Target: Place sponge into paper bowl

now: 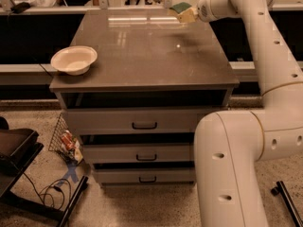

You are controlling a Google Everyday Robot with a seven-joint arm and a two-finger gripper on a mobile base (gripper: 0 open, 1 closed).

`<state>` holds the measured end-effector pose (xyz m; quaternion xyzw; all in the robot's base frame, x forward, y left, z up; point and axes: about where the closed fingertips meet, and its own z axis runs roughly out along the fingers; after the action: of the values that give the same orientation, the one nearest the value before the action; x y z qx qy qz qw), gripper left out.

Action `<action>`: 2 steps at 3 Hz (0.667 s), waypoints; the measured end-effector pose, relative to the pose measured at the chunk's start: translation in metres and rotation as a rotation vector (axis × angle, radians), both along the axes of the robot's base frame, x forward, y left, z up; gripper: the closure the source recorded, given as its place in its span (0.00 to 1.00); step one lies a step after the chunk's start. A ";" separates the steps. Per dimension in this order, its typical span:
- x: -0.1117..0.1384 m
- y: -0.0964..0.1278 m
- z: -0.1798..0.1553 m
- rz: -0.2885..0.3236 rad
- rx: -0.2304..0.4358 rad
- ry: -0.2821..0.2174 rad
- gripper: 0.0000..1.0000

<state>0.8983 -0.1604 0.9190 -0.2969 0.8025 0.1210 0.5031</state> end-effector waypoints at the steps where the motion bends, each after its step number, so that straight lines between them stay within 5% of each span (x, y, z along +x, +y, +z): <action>1: -0.001 0.008 -0.001 0.023 0.003 0.003 1.00; 2: -0.001 0.009 -0.001 0.024 0.003 0.002 1.00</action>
Offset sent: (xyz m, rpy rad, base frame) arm -0.1049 0.0730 0.0107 0.0124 -0.0362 0.1460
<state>0.8969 -0.1517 0.9181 -0.3055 0.7994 0.1286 0.5011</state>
